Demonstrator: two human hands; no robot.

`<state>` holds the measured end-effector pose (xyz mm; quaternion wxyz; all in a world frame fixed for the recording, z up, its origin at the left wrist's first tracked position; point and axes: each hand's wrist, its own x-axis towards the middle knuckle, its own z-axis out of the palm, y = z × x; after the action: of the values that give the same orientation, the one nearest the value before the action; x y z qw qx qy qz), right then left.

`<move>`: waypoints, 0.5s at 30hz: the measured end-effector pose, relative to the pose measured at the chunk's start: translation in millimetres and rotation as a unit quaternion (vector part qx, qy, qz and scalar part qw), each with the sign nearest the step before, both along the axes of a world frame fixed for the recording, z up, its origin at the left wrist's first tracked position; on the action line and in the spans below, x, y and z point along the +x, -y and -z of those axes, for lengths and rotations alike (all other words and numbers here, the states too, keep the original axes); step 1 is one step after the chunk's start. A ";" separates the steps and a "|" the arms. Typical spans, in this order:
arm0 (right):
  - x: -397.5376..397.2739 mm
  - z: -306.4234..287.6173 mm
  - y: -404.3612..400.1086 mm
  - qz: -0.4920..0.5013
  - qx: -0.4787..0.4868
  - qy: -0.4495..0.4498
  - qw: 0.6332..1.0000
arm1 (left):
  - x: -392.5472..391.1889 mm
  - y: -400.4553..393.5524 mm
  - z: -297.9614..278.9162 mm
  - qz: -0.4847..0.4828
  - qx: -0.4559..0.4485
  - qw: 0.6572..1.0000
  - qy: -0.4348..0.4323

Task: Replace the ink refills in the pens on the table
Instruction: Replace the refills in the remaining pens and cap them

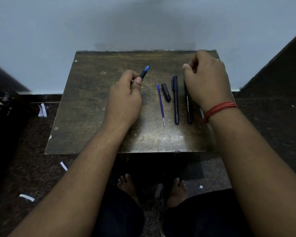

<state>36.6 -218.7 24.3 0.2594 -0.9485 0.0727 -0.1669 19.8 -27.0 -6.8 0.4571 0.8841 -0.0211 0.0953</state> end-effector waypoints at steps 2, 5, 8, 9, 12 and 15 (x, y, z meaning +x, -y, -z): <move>-1.1 -1.5 1.6 0.001 0.009 -0.005 1.000 | -0.3 0.2 0.2 0.000 0.000 1.000 -0.001; -4.9 -3.7 -5.9 -0.028 -0.010 -0.044 0.999 | -0.3 0.6 0.5 -0.002 -0.002 1.000 0.001; -7.1 -3.9 -19.1 -0.068 -0.032 -0.059 0.995 | 0.1 -0.1 0.6 -0.002 -0.002 1.000 0.001; -7.2 -4.0 -23.2 -0.076 -0.025 -0.061 0.995 | 0.1 -0.5 0.5 0.000 -0.002 1.000 -0.002; -7.8 -3.1 -32.3 -0.089 0.100 -0.067 0.989 | -1.5 0.7 0.5 0.025 0.005 1.000 0.005; -8.0 -2.7 -35.8 -0.118 0.234 -0.088 0.961 | -1.8 2.0 0.6 0.060 0.026 0.997 0.030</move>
<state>28.5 -182.9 27.0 0.4845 -0.8741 0.0200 -0.0290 18.0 -29.1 -7.4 0.4380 0.8895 -0.0903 0.0935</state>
